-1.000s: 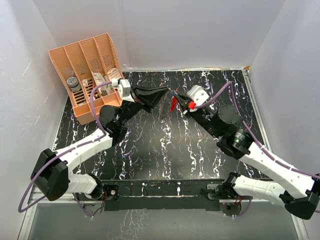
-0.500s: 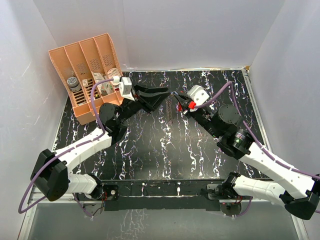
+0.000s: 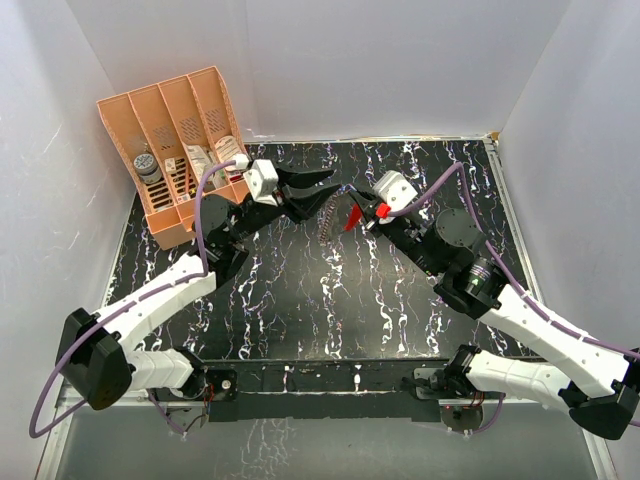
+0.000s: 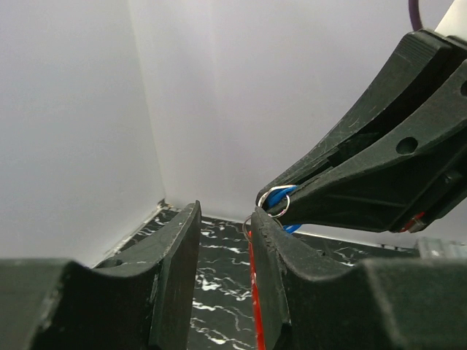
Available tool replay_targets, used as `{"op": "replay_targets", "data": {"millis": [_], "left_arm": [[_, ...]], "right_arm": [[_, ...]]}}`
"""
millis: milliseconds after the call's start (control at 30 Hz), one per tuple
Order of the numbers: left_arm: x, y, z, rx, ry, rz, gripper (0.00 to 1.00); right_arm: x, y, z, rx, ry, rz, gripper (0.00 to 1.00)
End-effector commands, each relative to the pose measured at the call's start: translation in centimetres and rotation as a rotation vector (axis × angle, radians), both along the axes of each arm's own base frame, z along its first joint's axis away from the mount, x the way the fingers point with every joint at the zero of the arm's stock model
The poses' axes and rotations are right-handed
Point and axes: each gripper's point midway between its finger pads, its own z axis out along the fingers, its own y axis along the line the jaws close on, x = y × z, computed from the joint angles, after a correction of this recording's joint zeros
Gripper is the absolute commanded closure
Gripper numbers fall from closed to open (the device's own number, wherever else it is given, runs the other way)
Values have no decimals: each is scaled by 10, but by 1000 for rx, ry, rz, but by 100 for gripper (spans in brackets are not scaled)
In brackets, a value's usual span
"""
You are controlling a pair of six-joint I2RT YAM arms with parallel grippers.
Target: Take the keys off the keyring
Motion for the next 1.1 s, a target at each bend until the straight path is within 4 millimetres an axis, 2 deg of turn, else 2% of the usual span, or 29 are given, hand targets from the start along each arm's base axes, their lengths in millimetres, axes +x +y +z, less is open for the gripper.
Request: {"op": "replay_targets", "data": {"millis": [0,100,200,500,633,1067], "left_arm": [[-3,21,24,11,-154,120,67],[2,29,22,32,-171,182,67],[4,29,20,63,-173,189,67],[-6,6,12,74,-145,35,67],[-10,3,13,60,-142,4,68],[-15,11,22,22,-152,21,70]], "right_arm": [[-12,-11,45,109,-87,7,100],[-13,-10,46,111,-90,15,100],[-13,-9,46,107,-89,20,100],[-15,-8,48,110,-93,28,100],[-15,-8,48,110,-92,28,100],[-13,-6,45,106,-86,30,100]]}}
